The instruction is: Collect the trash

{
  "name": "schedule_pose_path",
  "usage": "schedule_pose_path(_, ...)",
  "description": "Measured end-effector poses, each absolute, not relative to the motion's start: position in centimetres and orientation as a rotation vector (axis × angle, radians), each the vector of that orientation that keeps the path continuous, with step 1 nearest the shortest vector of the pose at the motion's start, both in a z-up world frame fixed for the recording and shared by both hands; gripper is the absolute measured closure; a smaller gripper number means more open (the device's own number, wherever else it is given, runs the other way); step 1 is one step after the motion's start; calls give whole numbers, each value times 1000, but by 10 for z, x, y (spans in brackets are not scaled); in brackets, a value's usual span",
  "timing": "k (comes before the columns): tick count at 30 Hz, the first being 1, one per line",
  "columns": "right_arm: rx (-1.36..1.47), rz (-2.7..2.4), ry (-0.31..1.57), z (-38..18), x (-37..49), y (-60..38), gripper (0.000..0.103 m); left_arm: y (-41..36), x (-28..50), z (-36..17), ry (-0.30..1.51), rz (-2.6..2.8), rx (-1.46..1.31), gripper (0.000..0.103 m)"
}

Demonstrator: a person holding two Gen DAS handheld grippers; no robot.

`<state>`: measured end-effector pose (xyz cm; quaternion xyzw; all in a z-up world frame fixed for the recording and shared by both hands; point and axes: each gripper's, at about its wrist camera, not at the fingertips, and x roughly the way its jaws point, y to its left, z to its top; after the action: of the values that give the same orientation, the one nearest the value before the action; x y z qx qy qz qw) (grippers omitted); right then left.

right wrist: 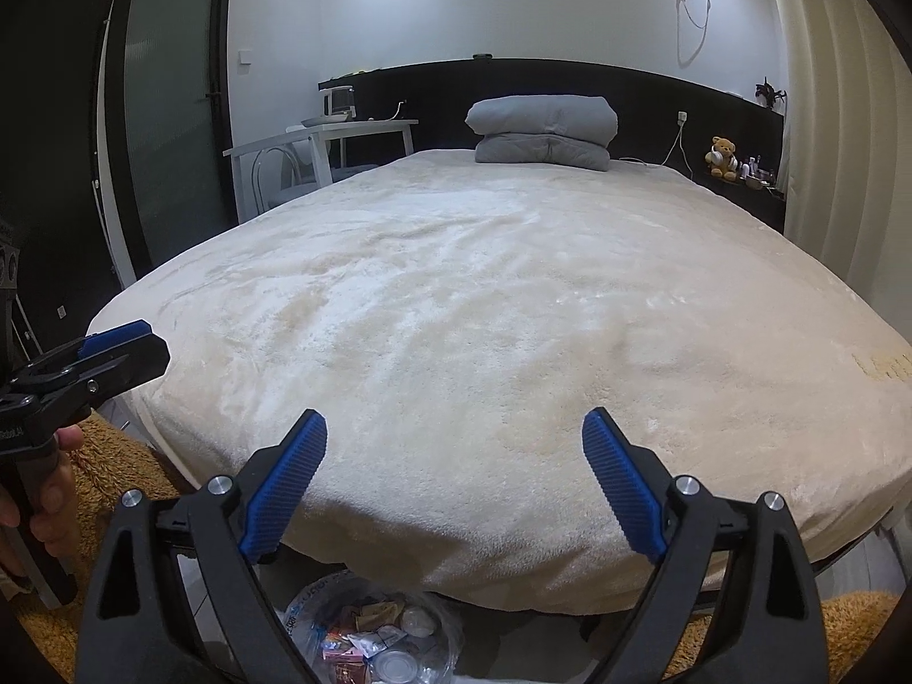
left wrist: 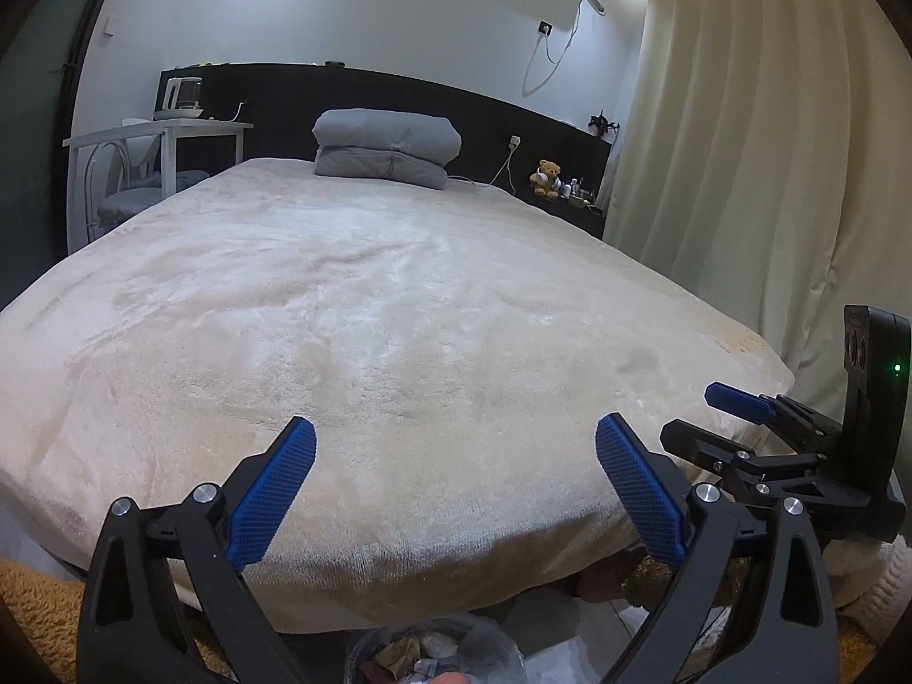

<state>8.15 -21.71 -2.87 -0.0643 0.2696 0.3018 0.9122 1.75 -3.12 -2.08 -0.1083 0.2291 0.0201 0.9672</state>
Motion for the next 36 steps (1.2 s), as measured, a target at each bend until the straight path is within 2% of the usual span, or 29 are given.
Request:
schedule_pose_path(24,-141,594,535,-27,79,-218,12,-35,19,-21,467,49,-180,6)
schedule_pose_path(25,-140,594,535,-27,79,-219,11,-36,19,-21,467,50,-178,6)
schedule_pose_path(26,-135,598,535,-27,79,-219,4,-36,19,-21,466,51,-177,6)
schedule_pose_path(36,-150,587,523,-25,75,-219,4,-36,19,-21,466,54,-174,6)
